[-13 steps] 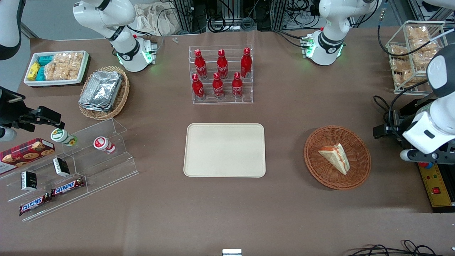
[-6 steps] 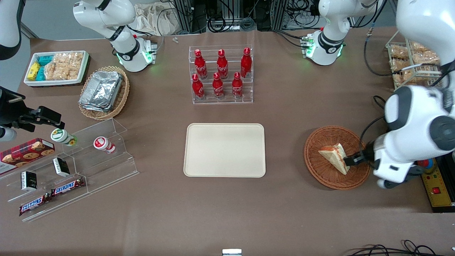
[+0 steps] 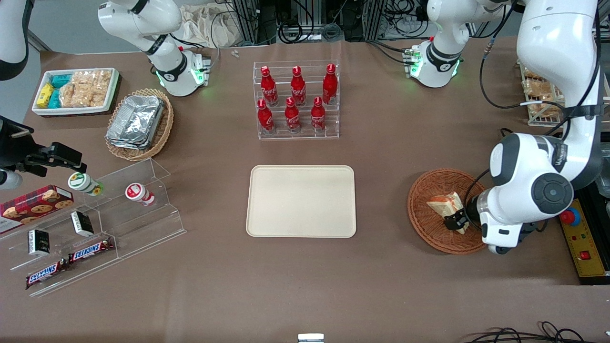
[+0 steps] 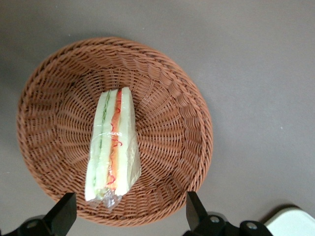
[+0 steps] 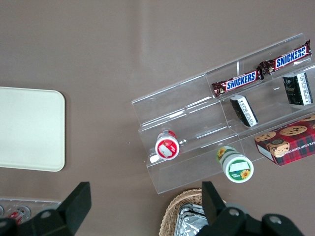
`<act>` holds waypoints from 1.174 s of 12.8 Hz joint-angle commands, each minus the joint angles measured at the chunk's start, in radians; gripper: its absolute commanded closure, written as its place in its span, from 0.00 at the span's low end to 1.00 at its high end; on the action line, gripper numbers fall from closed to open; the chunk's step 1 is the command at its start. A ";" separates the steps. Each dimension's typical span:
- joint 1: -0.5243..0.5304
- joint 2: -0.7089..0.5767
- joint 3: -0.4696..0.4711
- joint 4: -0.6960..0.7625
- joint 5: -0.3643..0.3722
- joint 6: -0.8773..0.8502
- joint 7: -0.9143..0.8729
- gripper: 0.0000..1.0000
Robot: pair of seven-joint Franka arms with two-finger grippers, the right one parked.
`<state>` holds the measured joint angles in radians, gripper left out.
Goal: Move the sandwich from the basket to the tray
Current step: 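Lower the open left gripper over the wrapped sandwich in the basket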
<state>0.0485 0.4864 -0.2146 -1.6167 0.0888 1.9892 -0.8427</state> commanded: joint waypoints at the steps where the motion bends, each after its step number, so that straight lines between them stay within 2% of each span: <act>1: 0.001 -0.028 -0.002 -0.100 0.008 0.063 -0.084 0.00; 11: 0.024 -0.058 0.011 -0.189 0.019 0.066 -0.076 0.00; 15: 0.040 -0.042 0.021 -0.274 0.040 0.224 -0.079 0.00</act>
<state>0.0749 0.4676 -0.1931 -1.8097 0.1057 2.1154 -0.9064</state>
